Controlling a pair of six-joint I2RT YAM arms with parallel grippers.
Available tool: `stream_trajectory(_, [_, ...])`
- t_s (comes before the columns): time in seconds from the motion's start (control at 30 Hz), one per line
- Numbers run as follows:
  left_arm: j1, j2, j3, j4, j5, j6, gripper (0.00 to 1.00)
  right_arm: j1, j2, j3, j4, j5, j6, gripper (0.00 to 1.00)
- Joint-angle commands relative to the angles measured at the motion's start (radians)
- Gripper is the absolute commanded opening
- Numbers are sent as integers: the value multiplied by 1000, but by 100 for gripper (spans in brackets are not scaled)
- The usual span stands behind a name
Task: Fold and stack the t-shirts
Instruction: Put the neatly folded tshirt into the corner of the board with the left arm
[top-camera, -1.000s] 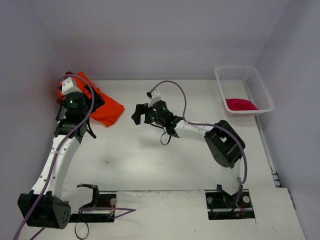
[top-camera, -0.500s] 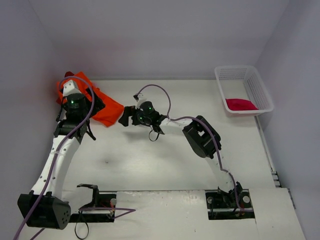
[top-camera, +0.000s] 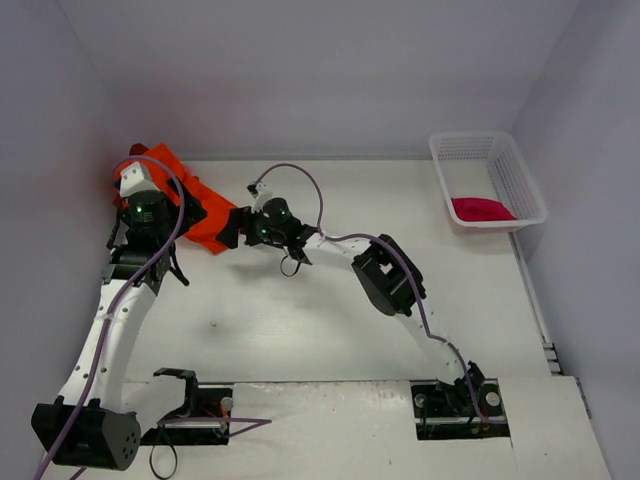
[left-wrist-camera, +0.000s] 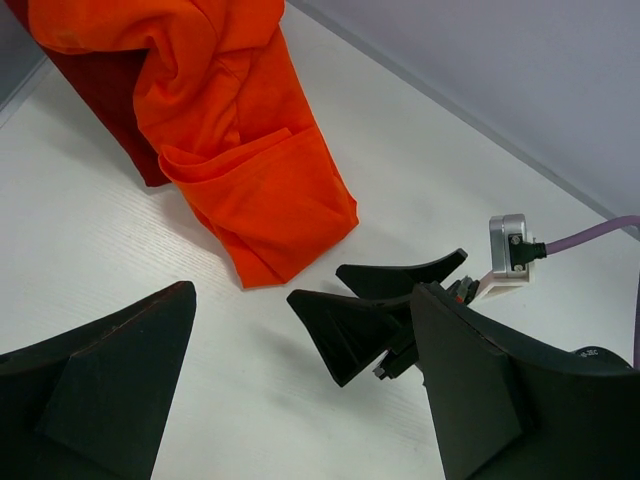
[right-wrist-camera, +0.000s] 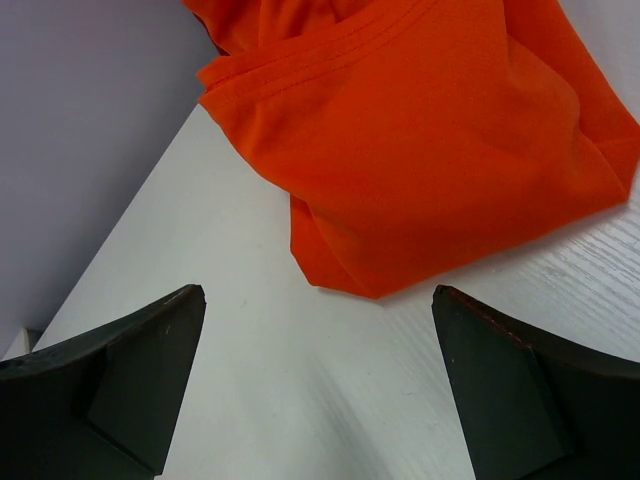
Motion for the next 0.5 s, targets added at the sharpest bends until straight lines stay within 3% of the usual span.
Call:
stream_trajectory(0.0, [3,-30,1,27,-24,16,83,5,-3,64,30,-18,4,93])
stream_trajectory(0.3, [3,-23,-5,18,-3,2,83,4,49,67,40,10,2,93])
stream_trajectory(0.47, [4,12,-125,88,51,-64,83,-44,-81,-94,56,105,-15,95])
